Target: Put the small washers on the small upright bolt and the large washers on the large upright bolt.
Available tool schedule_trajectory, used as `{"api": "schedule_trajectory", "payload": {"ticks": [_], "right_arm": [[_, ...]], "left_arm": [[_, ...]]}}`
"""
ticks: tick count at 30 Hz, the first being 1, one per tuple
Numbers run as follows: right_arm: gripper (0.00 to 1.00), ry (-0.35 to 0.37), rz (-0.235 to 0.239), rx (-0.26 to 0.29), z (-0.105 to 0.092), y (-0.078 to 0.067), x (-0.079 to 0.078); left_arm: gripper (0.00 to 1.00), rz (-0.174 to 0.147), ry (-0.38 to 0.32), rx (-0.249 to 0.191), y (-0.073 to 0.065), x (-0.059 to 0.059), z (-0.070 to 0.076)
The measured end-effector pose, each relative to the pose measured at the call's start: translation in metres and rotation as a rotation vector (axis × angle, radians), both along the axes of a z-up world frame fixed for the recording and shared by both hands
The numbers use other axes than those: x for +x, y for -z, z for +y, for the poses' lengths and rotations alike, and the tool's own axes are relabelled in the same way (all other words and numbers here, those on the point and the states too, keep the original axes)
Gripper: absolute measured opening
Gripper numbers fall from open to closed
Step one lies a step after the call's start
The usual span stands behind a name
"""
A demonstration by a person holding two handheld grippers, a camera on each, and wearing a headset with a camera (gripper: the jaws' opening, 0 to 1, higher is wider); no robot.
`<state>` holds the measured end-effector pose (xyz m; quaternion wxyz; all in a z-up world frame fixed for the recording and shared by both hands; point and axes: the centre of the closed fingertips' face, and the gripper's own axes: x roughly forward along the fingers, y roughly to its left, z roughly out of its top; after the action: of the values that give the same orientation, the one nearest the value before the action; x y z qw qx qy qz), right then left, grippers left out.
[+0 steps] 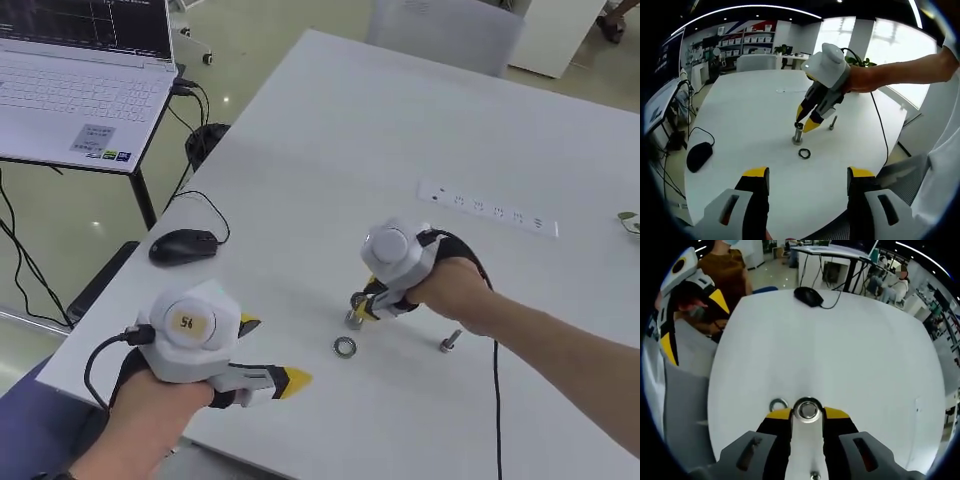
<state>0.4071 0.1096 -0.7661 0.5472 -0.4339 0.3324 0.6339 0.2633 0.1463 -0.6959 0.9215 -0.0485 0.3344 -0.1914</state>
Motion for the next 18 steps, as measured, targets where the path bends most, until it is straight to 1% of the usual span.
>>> {"api": "schedule_trajectory", "payload": {"ticks": [8, 12, 18], "right_arm": [[0.24, -0.019, -0.009, -0.041, 0.0006, 0.0000, -0.0005], [0.24, -0.022, -0.016, -0.041, 0.0008, 0.0000, -0.0012], [0.24, -0.012, -0.010, -0.035, 0.0013, -0.0008, -0.0024]], "left_arm": [[0.62, 0.001, 0.006, -0.001, 0.0000, 0.0011, -0.0021], [0.62, 0.001, 0.009, -0.002, 0.0004, 0.0006, -0.0036], [0.62, 0.001, 0.007, 0.001, -0.0003, -0.0004, -0.0007]]}}
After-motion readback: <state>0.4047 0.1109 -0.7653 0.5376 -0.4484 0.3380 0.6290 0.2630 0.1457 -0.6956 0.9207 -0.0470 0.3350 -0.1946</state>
